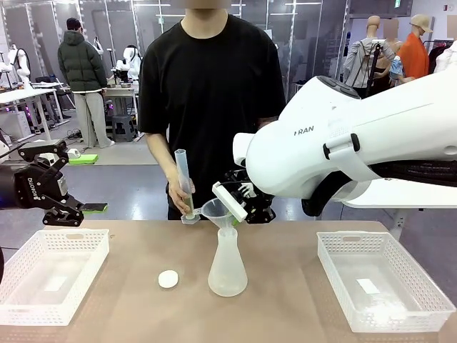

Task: Prepare the solutions needed for the experiment.
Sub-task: Pick up the Plastic Funnel and insert it into the Big flask, then once the solution is in the Big flask , pick up the Plastic Funnel and place it back into the right Organizing basket.

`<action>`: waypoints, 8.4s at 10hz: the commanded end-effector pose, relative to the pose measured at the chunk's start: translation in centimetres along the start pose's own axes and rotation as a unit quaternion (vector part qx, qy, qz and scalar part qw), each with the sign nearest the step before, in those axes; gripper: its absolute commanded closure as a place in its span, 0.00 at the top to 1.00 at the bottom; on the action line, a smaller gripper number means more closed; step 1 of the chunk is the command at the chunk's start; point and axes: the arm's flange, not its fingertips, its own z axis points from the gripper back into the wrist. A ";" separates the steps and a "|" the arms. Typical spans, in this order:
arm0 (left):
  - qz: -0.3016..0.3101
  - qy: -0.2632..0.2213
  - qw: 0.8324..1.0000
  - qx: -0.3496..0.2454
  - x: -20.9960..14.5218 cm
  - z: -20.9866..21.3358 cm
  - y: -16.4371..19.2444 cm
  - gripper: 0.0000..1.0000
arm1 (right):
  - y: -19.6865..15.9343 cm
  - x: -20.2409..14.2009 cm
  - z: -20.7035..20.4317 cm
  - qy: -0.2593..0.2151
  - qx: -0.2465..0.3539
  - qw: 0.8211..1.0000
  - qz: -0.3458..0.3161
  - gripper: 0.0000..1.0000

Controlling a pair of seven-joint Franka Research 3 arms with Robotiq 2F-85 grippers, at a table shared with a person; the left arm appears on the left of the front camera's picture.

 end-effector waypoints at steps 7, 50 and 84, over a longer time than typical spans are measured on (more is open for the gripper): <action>0.000 0.003 1.000 -0.006 -0.1 -0.1 -0.1 1.00 | 2.0 -0.6 3.8 0.038 0.010 0.999 -0.027 0.57; 0.000 0.003 1.000 -0.006 -0.1 -0.1 -0.1 1.00 | 17.0 -13.5 17.3 -0.391 0.055 0.152 -0.906 0.57; 0.000 0.003 1.000 -0.006 -0.1 -0.1 -0.1 1.00 | 13.3 -13.2 17.0 -0.310 0.049 0.211 -0.926 0.57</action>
